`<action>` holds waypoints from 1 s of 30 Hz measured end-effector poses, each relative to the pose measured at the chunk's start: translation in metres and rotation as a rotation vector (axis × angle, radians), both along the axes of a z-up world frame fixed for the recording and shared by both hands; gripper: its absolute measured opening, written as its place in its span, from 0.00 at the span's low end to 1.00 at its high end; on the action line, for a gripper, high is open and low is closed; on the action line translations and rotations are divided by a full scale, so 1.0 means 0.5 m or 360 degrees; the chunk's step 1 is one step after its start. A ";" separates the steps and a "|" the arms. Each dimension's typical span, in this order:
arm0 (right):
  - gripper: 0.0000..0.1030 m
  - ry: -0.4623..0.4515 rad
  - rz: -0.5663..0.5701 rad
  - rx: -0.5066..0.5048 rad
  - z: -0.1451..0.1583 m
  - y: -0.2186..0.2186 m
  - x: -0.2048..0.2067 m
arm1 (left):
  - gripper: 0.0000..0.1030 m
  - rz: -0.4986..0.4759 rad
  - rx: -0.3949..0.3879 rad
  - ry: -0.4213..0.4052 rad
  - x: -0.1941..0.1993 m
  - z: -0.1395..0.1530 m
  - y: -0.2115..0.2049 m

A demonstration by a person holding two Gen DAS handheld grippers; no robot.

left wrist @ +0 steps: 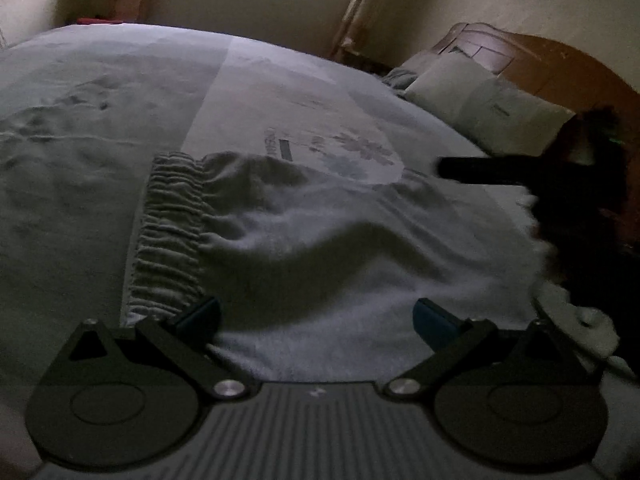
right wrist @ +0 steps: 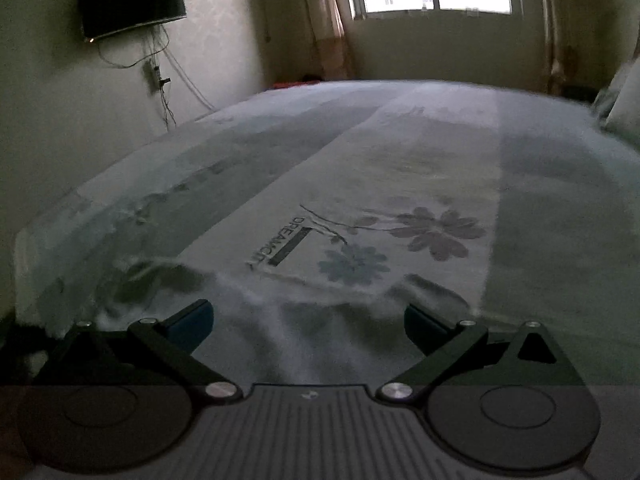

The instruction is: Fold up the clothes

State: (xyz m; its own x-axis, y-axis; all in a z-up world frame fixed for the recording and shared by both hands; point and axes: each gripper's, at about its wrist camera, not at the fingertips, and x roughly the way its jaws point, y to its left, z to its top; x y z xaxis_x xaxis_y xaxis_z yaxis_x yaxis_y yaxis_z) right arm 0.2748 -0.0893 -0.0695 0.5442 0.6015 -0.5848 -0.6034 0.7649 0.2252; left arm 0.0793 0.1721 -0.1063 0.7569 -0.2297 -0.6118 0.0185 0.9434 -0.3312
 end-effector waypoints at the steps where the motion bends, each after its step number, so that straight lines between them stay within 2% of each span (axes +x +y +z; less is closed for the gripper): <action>1: 1.00 0.0043 -0.0022 0.0001 -0.017 0.005 0.024 | 0.99 -0.0012 0.0001 -0.0001 0.001 -0.001 0.000; 4: 1.00 0.0132 -0.0105 -0.0038 -0.069 0.013 0.078 | 0.99 -0.0047 0.0019 -0.0008 0.000 -0.004 0.002; 6: 1.00 0.0137 -0.0152 -0.0047 -0.096 0.007 0.094 | 0.99 -0.0062 0.0022 -0.0017 -0.002 -0.007 0.004; 10: 1.00 0.0130 -0.0210 -0.0010 -0.077 0.006 0.078 | 0.99 -0.0079 0.0009 -0.0050 -0.014 -0.009 0.010; 12: 1.00 0.0112 -0.0093 -0.0007 -0.052 0.026 0.052 | 0.99 -0.0076 0.0005 -0.0059 -0.018 -0.006 0.010; 15: 1.00 0.0051 0.0176 -0.0065 -0.018 0.082 0.006 | 0.99 -0.0081 0.0032 -0.0062 -0.029 0.009 0.006; 17: 1.00 -0.0002 0.0300 -0.0178 -0.017 0.127 -0.018 | 0.99 -0.0103 0.0069 -0.0069 -0.040 0.018 0.005; 20: 1.00 -0.0089 0.0342 -0.0416 -0.054 0.193 -0.029 | 0.99 -0.0118 0.0116 -0.0086 -0.064 0.033 0.008; 23: 1.00 0.0008 0.0334 -0.0365 -0.081 0.215 -0.016 | 0.99 -0.0099 0.0152 -0.0086 -0.084 0.046 0.016; 26: 1.00 0.0016 0.0326 -0.0332 -0.057 0.211 -0.025 | 0.99 -0.0064 0.0196 -0.0079 -0.103 0.057 0.026; 30: 1.00 -0.0033 0.0458 -0.0208 -0.014 0.201 -0.063 | 0.99 -0.0016 0.0210 -0.0051 -0.118 0.050 0.037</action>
